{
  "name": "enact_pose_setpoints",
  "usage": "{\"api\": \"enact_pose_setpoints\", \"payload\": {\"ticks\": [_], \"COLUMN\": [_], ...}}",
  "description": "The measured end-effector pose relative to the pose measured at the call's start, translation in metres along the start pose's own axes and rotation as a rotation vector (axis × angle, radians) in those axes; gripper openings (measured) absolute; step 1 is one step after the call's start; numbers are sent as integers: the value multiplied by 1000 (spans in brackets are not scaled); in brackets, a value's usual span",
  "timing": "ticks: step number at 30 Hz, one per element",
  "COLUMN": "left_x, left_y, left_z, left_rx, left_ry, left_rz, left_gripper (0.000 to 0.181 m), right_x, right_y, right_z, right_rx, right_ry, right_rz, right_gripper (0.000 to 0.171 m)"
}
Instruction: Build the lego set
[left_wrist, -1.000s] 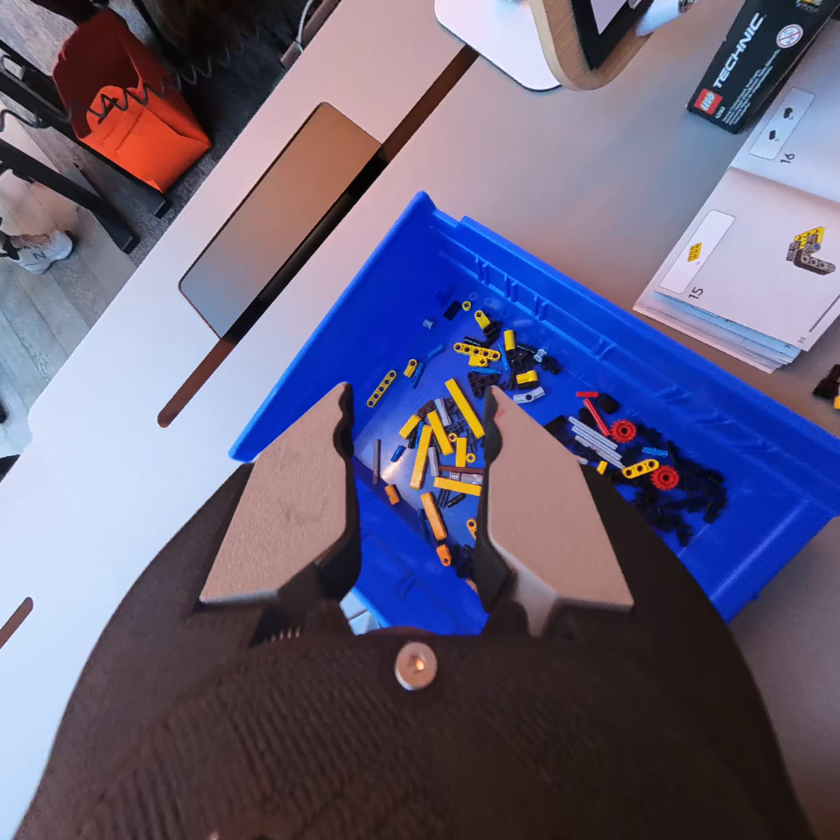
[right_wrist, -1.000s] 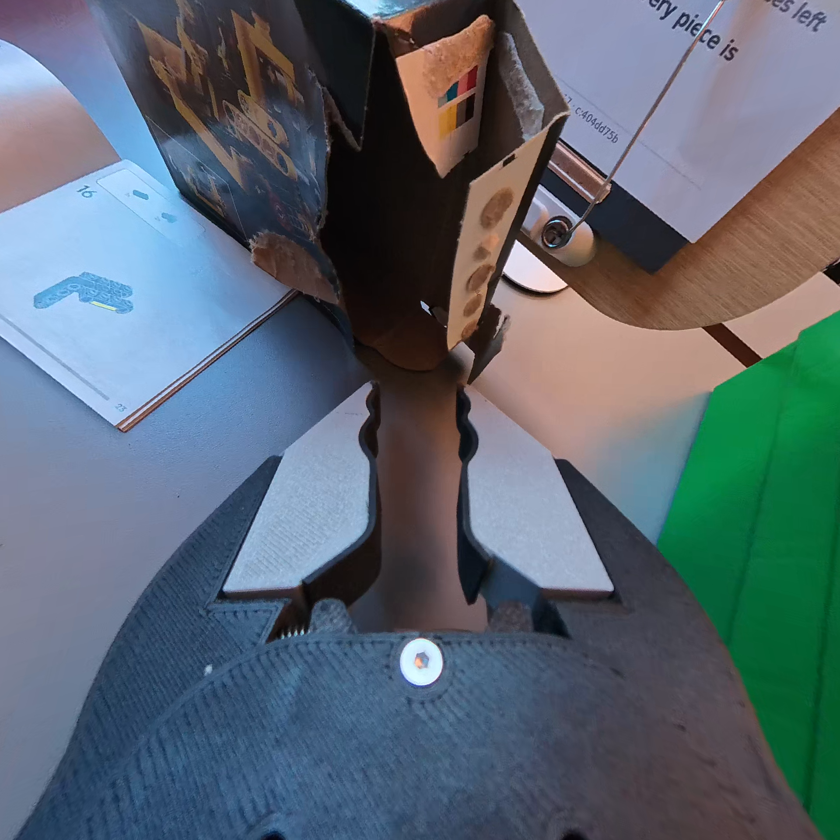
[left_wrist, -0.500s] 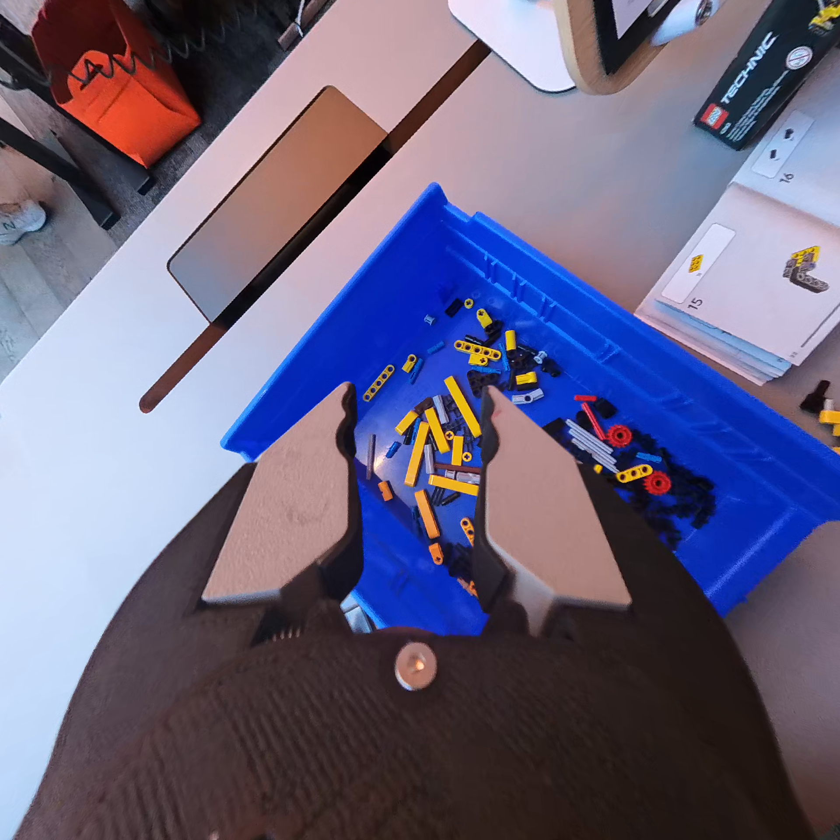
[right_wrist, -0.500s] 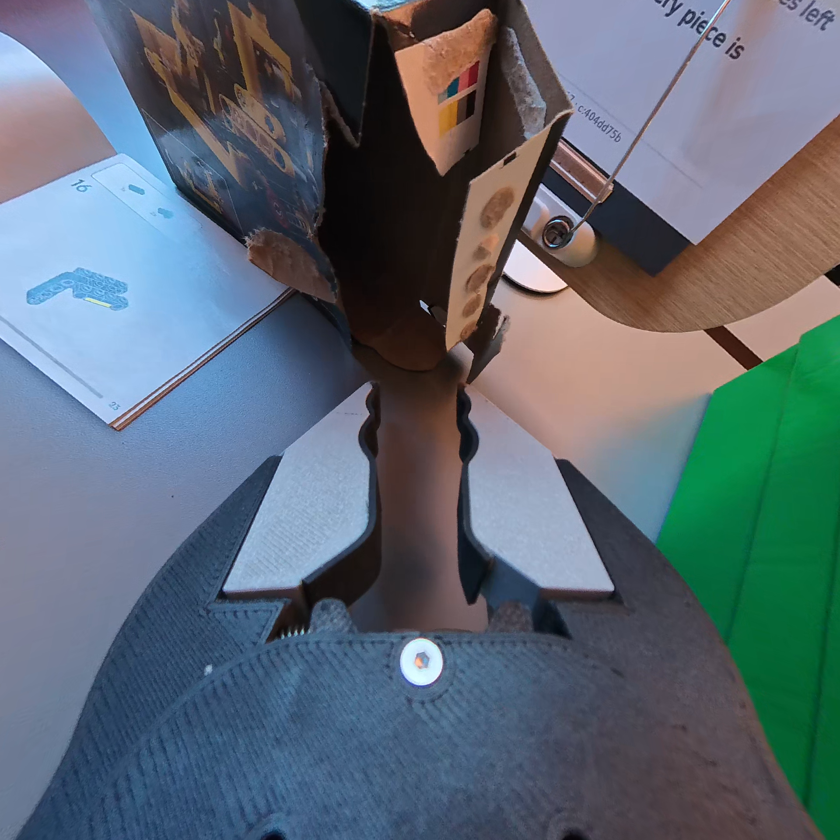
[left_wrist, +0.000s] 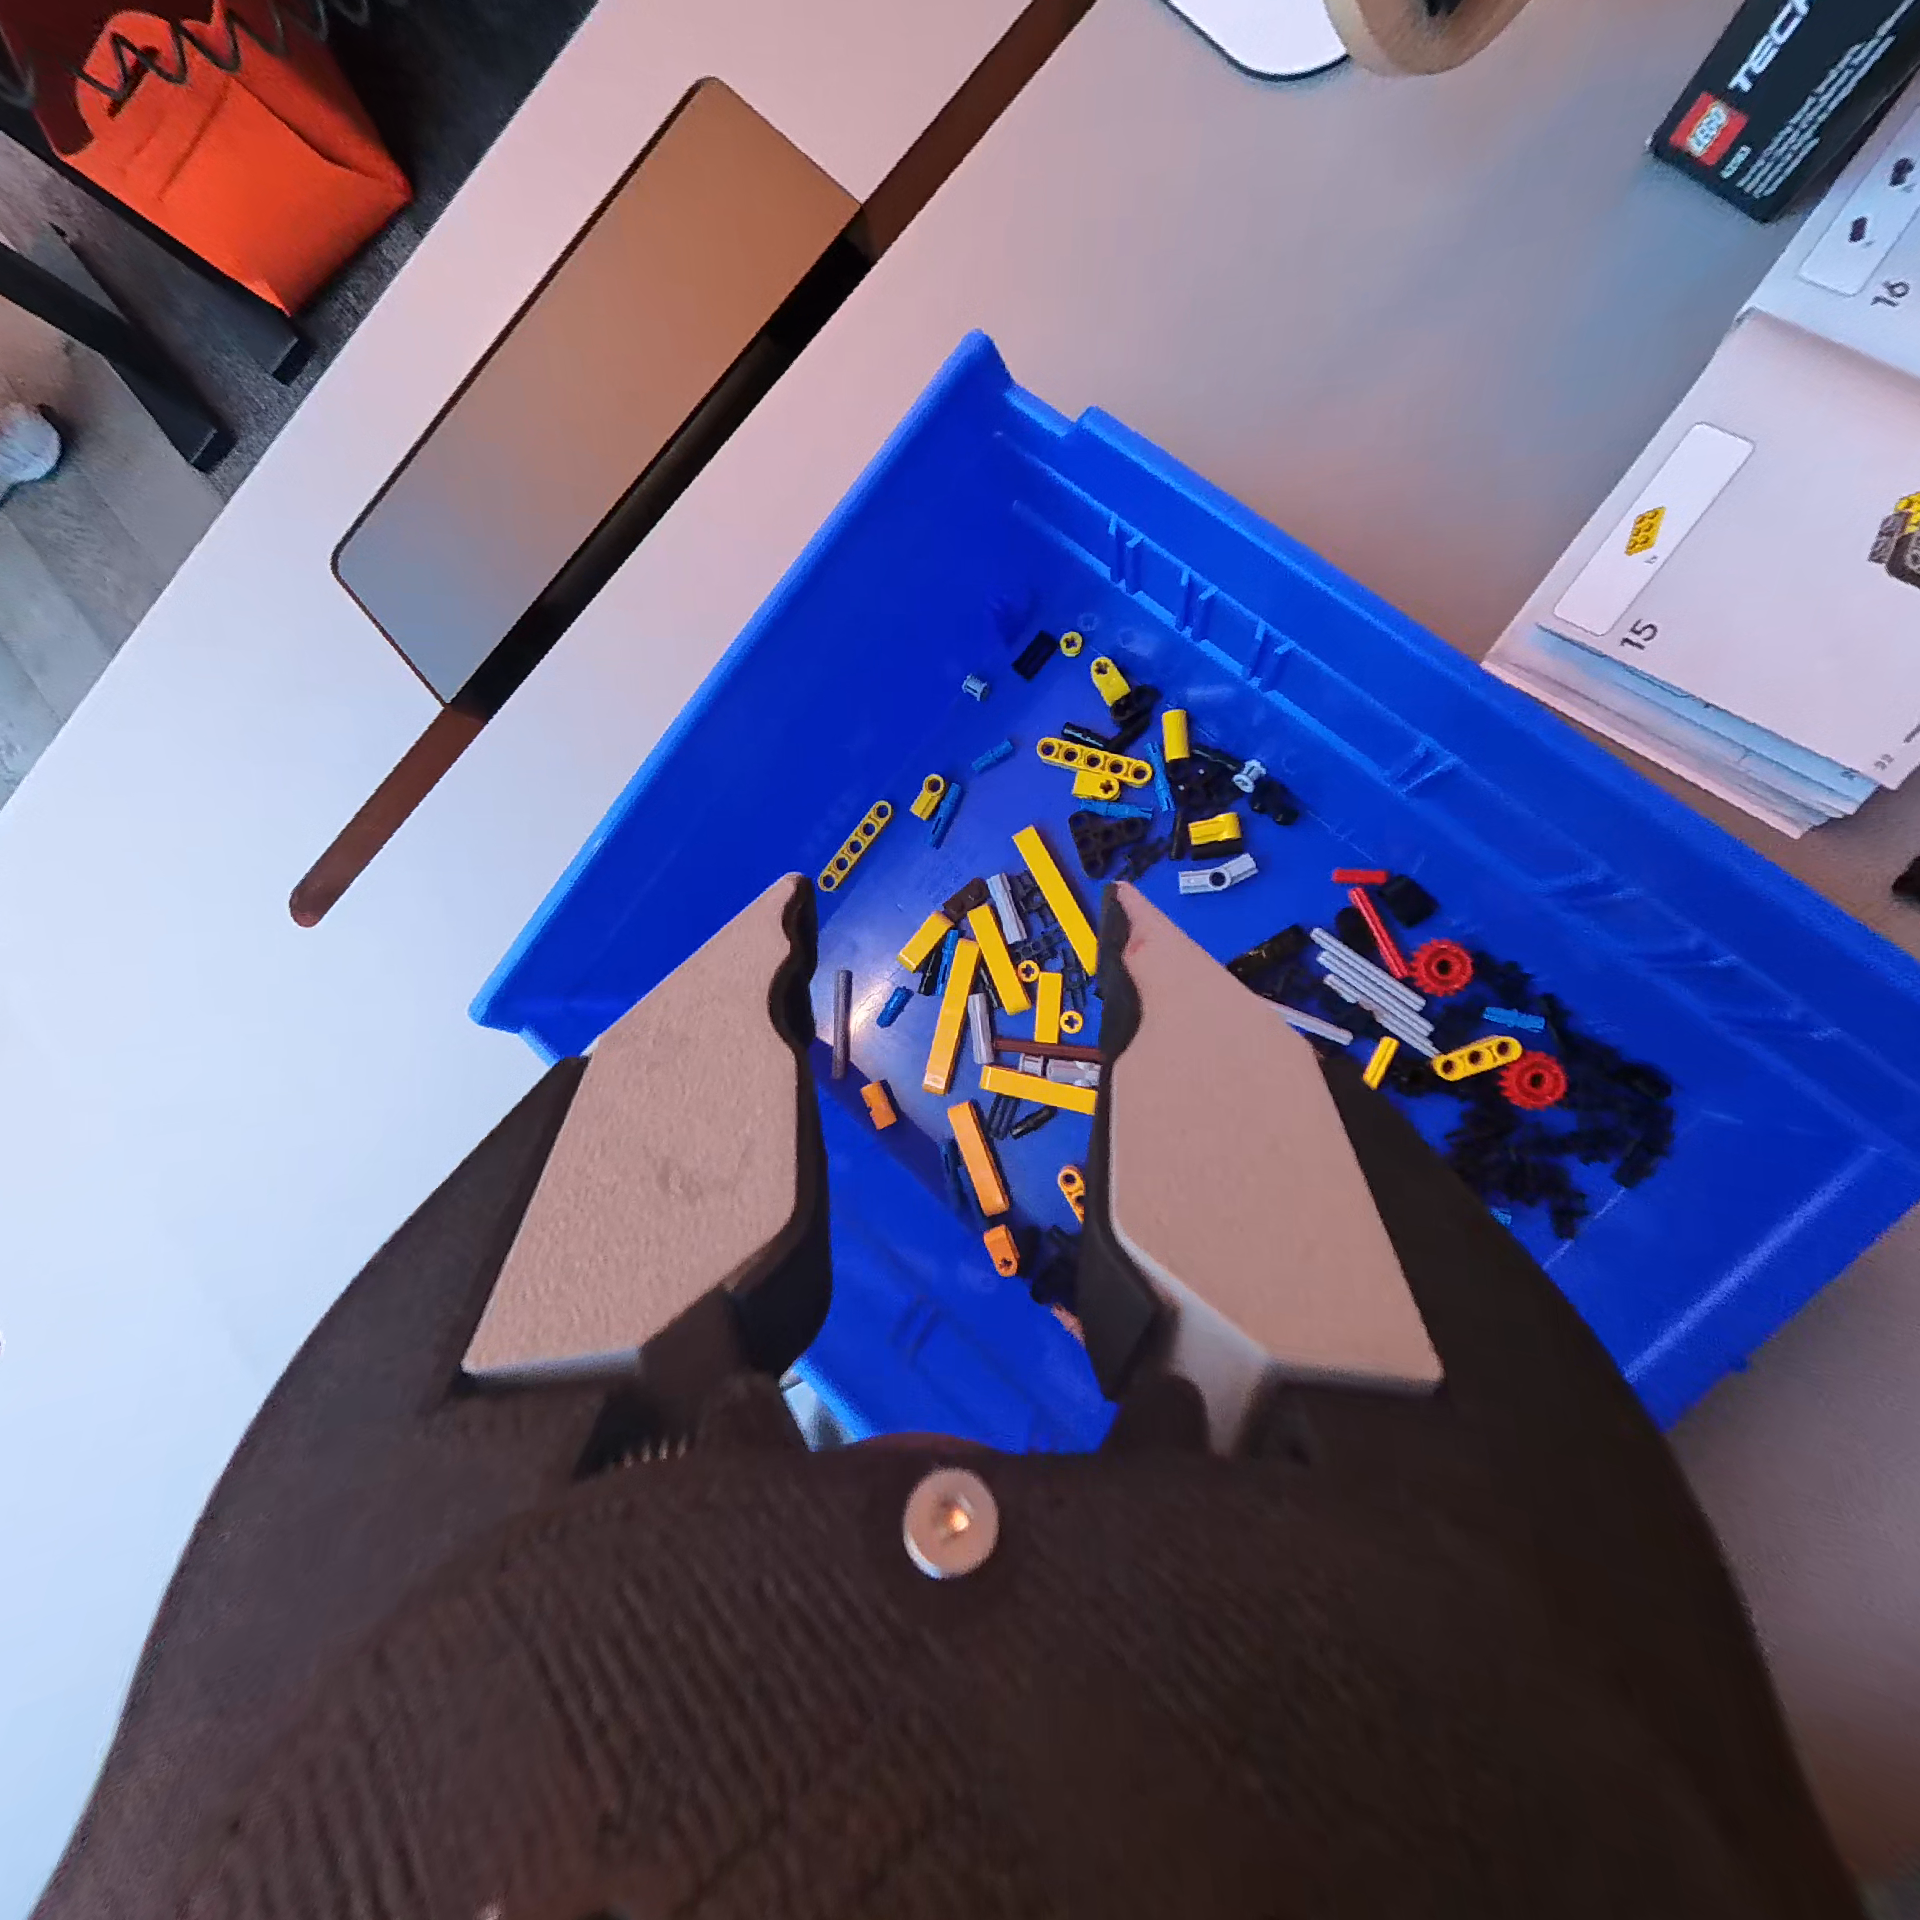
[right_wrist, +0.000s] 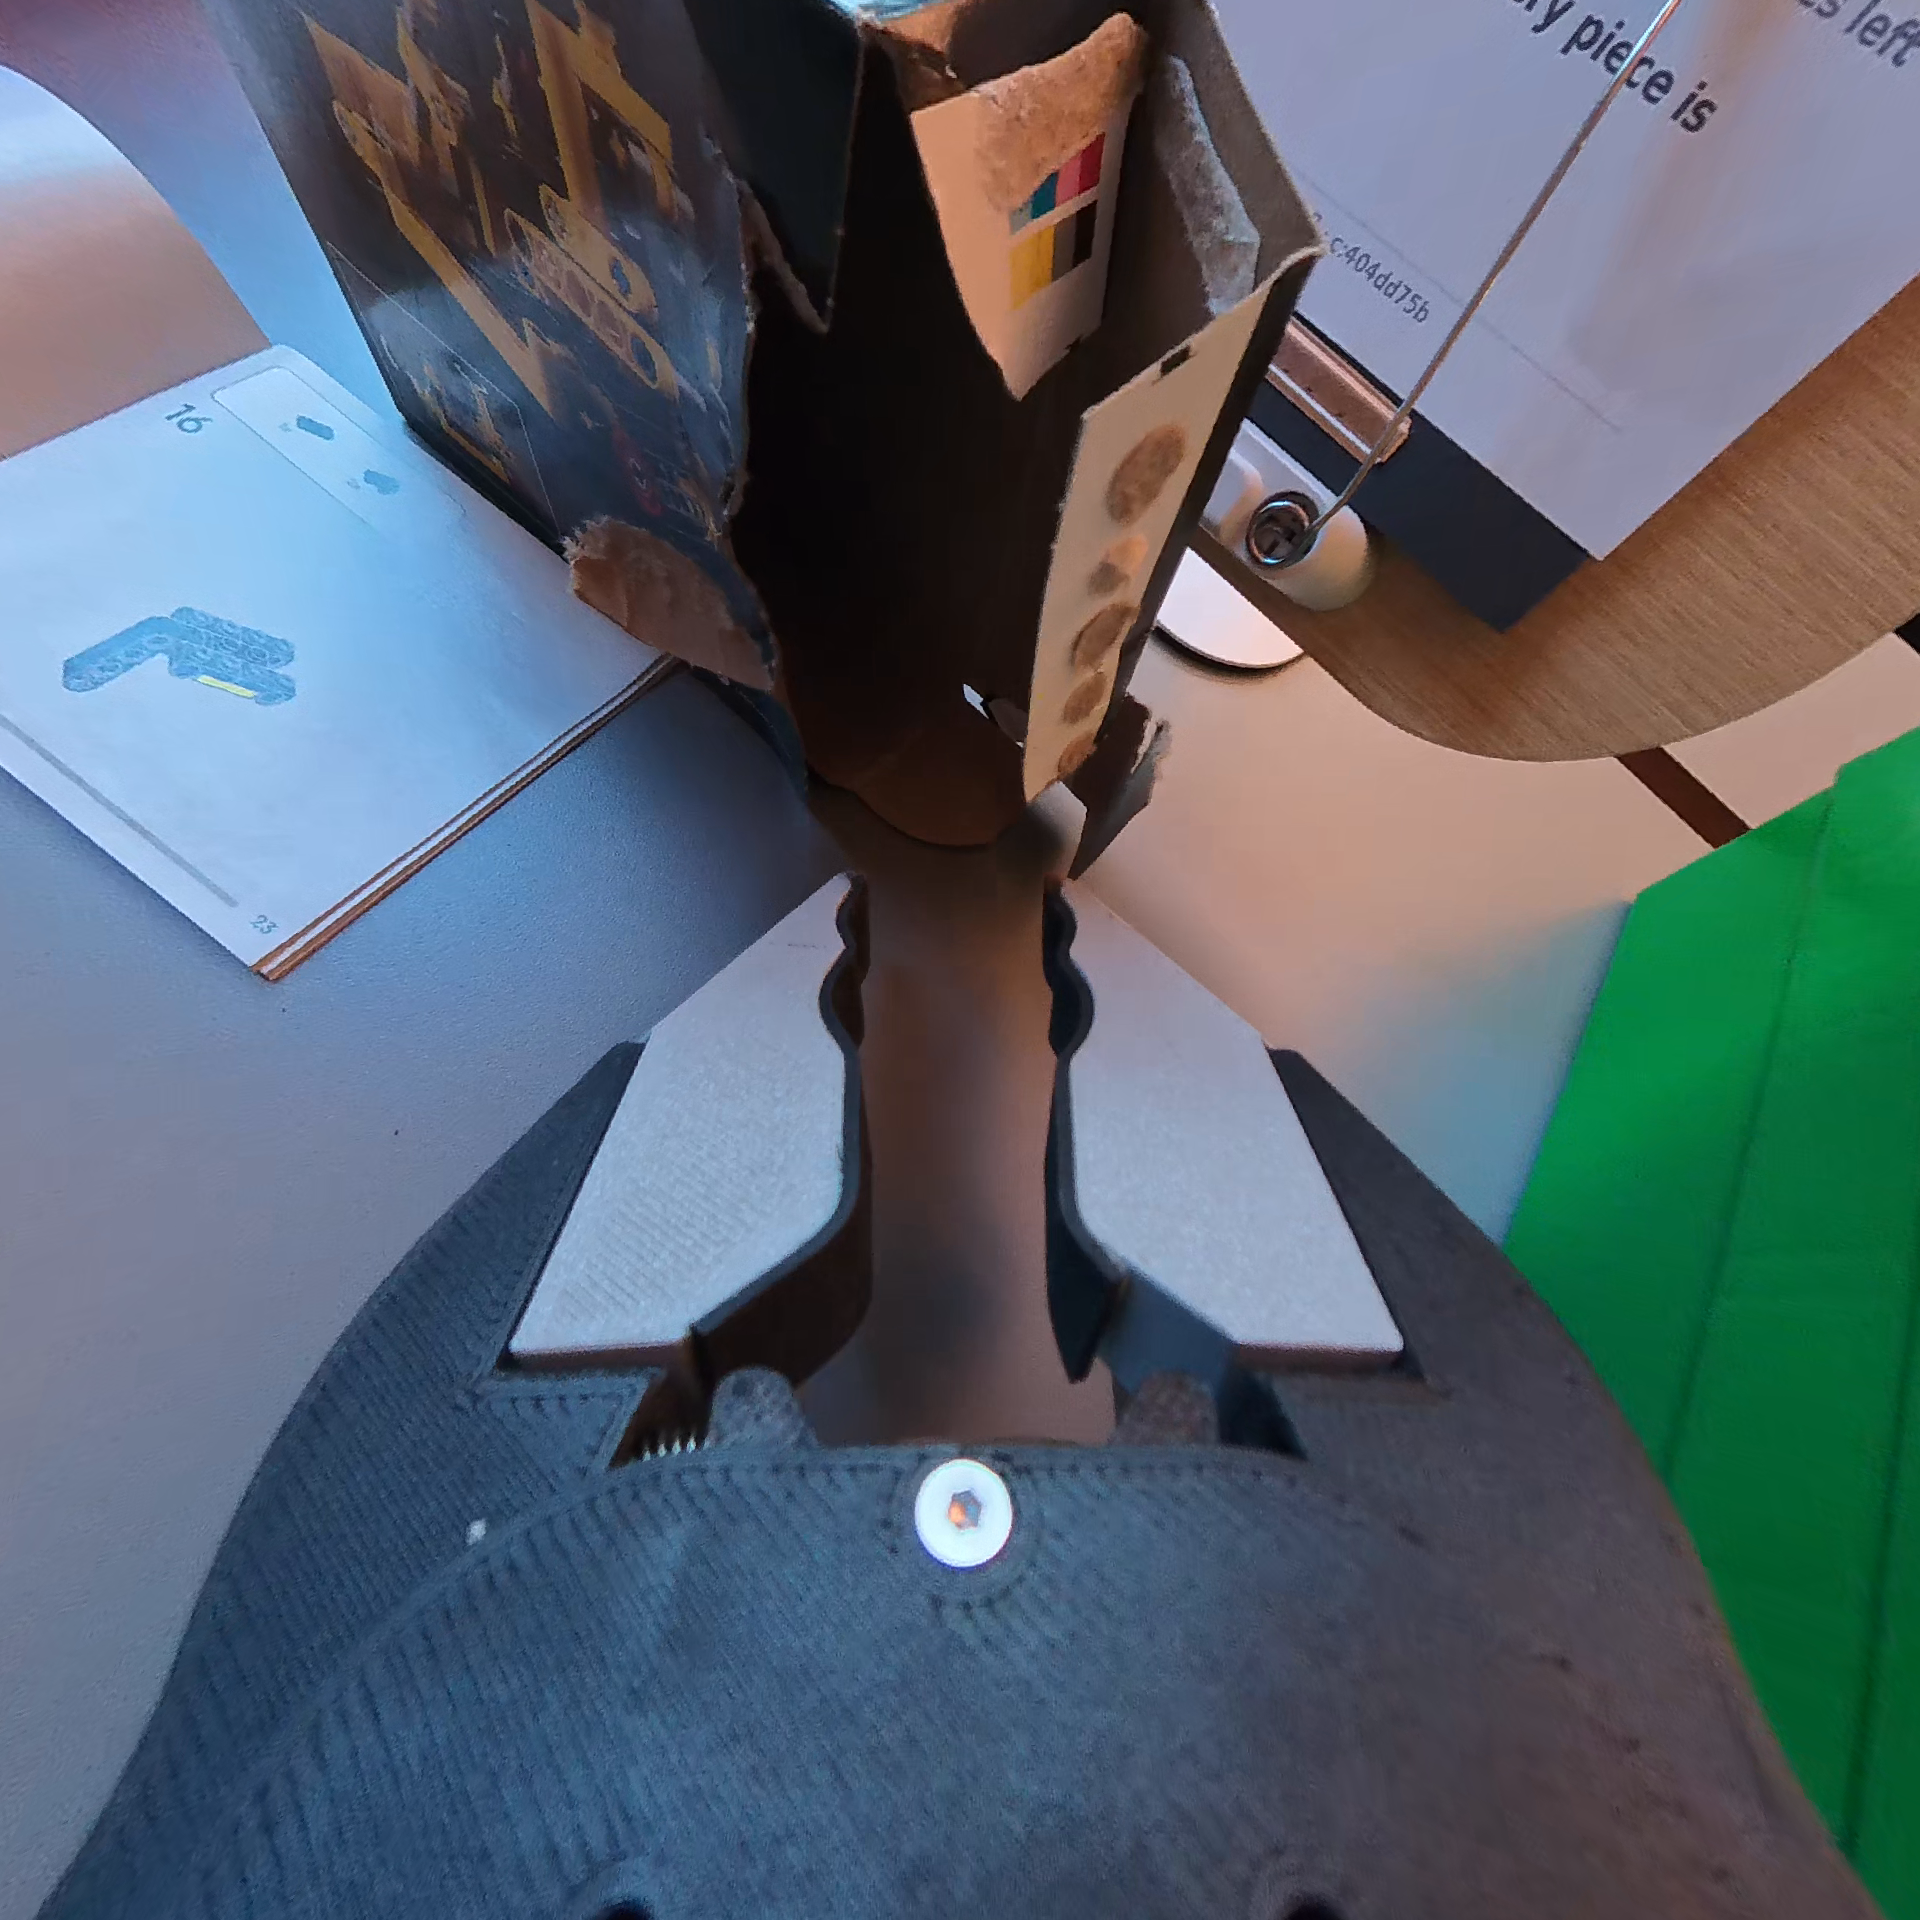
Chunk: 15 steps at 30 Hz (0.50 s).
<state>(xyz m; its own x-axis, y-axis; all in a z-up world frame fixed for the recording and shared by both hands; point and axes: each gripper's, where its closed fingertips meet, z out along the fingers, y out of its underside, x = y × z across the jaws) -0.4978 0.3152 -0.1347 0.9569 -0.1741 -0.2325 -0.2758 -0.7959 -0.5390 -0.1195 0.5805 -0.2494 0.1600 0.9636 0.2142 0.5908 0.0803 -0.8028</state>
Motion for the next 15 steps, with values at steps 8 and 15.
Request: {"api": "enact_pose_setpoints", "payload": {"ticks": [8, 15], "left_x": [0, 0], "left_y": [2, 2], "left_z": [3, -1], "left_rx": [-15, -11], "left_ry": [0, -4], "left_rz": [1, 11], "left_gripper": [52, 51], "right_x": [0, 0], "right_y": [1, 1], "right_z": [1, 1], "right_rx": [-6, -10], "right_ry": [-3, -5], "right_rz": [1, -1], "right_gripper": [30, 30]}}
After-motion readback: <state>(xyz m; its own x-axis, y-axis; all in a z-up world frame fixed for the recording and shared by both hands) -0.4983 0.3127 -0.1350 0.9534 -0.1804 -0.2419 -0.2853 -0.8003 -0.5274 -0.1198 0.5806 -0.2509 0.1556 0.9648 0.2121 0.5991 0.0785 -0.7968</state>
